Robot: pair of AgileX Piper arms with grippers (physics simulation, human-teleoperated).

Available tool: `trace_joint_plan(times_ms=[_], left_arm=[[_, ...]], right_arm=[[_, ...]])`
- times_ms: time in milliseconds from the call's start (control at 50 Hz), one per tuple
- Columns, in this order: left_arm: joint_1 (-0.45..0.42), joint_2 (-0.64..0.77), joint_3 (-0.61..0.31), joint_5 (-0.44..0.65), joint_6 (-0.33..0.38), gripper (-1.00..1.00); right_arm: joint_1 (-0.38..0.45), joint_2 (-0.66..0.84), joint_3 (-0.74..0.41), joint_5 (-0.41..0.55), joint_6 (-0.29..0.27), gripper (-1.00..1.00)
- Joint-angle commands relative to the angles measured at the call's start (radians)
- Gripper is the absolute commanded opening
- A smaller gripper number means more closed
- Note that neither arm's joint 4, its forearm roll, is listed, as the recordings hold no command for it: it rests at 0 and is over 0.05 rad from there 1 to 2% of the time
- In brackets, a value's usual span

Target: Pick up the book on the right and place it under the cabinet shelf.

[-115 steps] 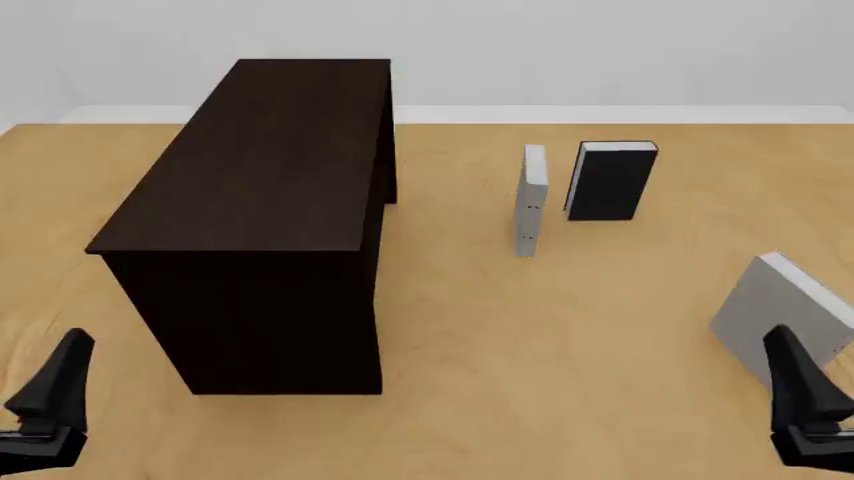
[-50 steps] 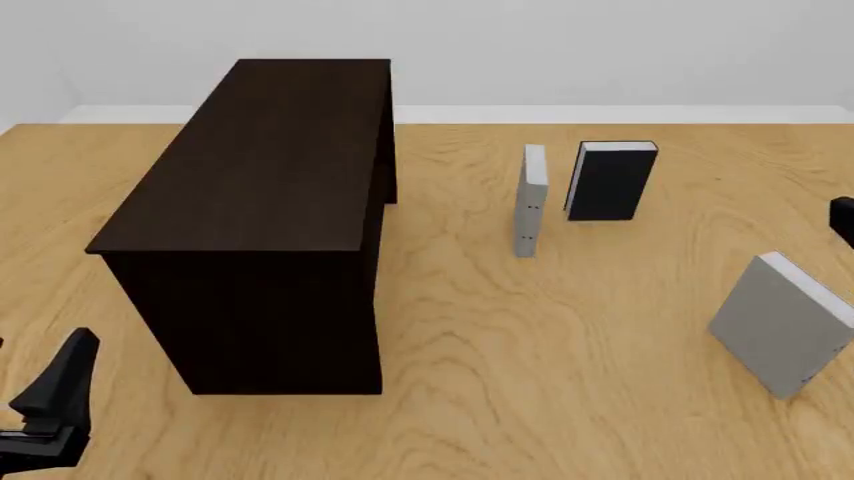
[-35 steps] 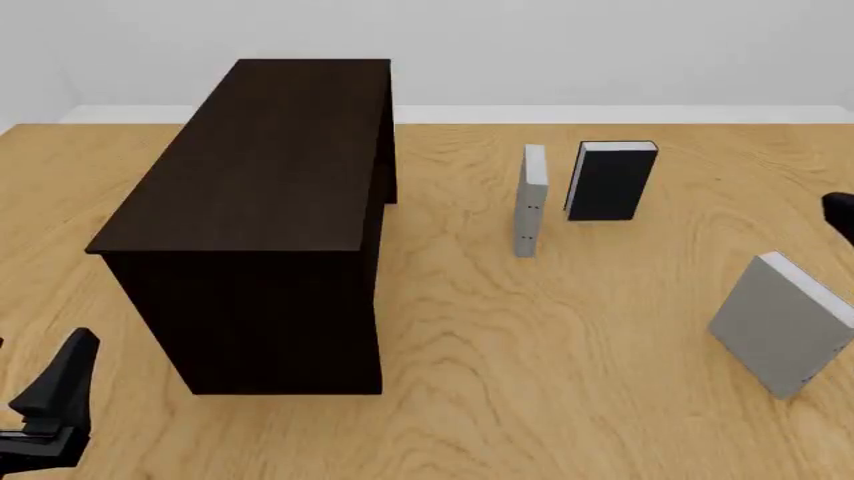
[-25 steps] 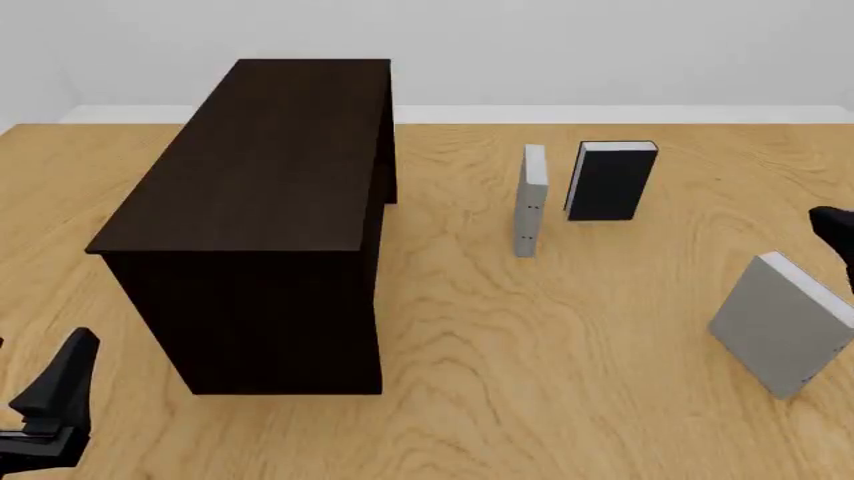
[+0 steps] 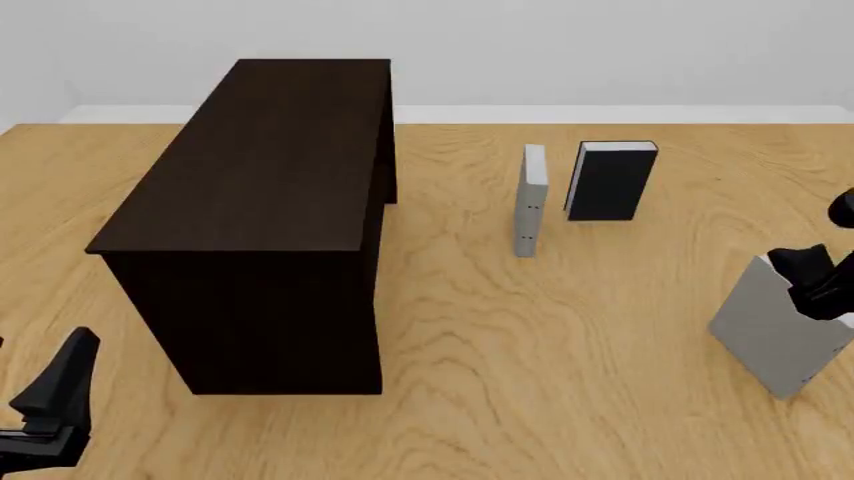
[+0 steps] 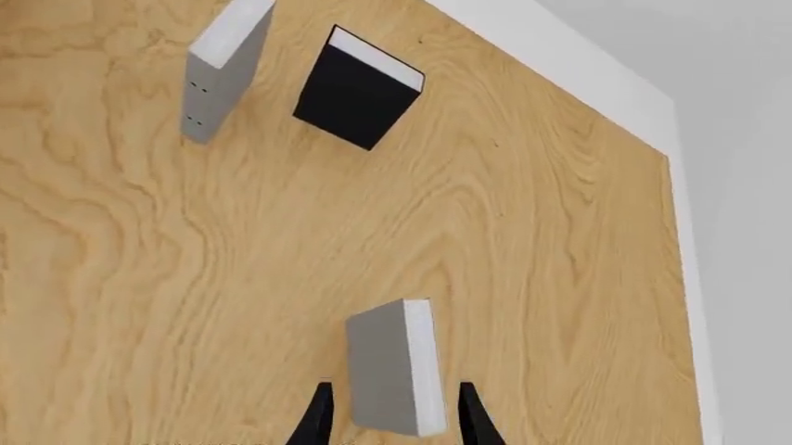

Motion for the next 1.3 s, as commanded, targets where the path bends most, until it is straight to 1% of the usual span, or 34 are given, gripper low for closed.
trace_joint_plan(times_ms=[20, 300, 380, 460, 600, 700, 860, 1040, 1300], left_arm=[[0.000, -0.001, 0.001, 0.000, 0.000, 1.00], [0.000, -0.002, 0.000, 0.002, 0.000, 1.00], [0.000, -0.002, 0.000, 0.002, 0.000, 1.00], [0.000, -0.001, 0.000, 0.002, 0.000, 1.00], [0.000, -0.002, 0.000, 0.002, 0.000, 1.00], [0.000, -0.002, 0.000, 0.002, 0.000, 1.00], [0.000, -0.002, 0.000, 0.002, 0.000, 1.00], [0.000, -0.001, 0.000, 0.002, 0.001, 1.00], [0.000, -0.002, 0.000, 0.002, 0.000, 1.00]], right_arm=[[-0.048, 0.076, 0.029, -0.054, -0.045, 1.00], [-0.123, 0.142, 0.038, -0.113, -0.109, 1.00], [-0.133, 0.162, 0.050, -0.138, -0.115, 1.00], [-0.130, 0.172, 0.066, -0.159, -0.105, 1.00], [-0.158, 0.211, 0.090, -0.211, -0.135, 1.00], [-0.193, 0.247, 0.110, -0.260, -0.170, 1.00], [-0.187, 0.279, 0.123, -0.290, -0.157, 1.00], [-0.199, 0.349, 0.148, -0.370, -0.169, 1.00], [-0.211, 0.439, 0.168, -0.452, -0.184, 1.00]])
